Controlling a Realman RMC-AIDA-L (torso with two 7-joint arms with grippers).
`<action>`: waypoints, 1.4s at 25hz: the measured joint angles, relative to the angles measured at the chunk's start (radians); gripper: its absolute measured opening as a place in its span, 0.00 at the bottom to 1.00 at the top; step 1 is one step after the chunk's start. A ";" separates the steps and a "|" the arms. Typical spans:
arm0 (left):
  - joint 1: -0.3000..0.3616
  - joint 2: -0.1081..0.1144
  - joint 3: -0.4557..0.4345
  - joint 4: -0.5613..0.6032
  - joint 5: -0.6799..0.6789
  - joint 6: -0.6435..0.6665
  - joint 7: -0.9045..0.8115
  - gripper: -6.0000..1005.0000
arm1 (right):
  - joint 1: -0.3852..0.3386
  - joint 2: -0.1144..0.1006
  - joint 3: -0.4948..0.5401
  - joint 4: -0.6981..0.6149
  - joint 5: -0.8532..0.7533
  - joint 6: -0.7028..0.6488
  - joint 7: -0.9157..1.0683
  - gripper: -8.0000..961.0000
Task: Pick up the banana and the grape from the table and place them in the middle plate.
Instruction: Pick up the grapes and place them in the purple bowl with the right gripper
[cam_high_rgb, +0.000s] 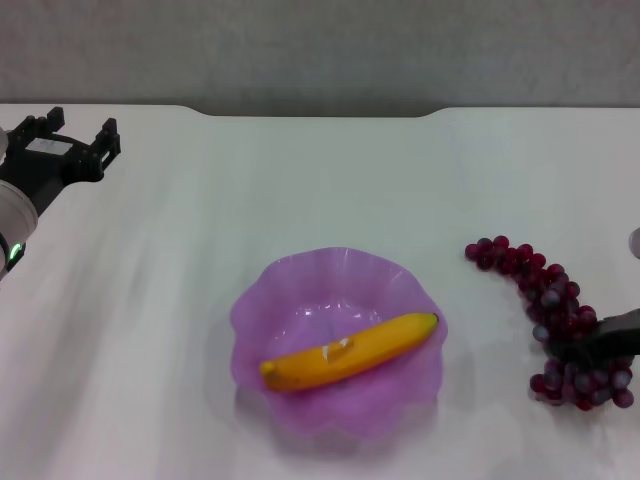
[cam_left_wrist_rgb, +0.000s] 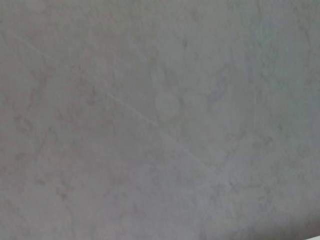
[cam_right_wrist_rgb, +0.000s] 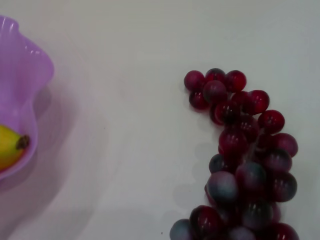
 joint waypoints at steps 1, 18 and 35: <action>0.000 0.000 0.000 0.000 0.000 0.000 0.000 0.66 | 0.001 0.000 -0.005 0.000 -0.003 0.003 -0.001 0.54; 0.000 -0.002 0.002 0.005 0.000 0.000 0.000 0.66 | -0.026 0.000 -0.010 -0.009 0.155 0.064 -0.110 0.46; 0.005 -0.001 0.000 0.006 0.000 0.000 0.000 0.66 | -0.095 0.005 -0.020 -0.058 0.380 0.233 -0.310 0.44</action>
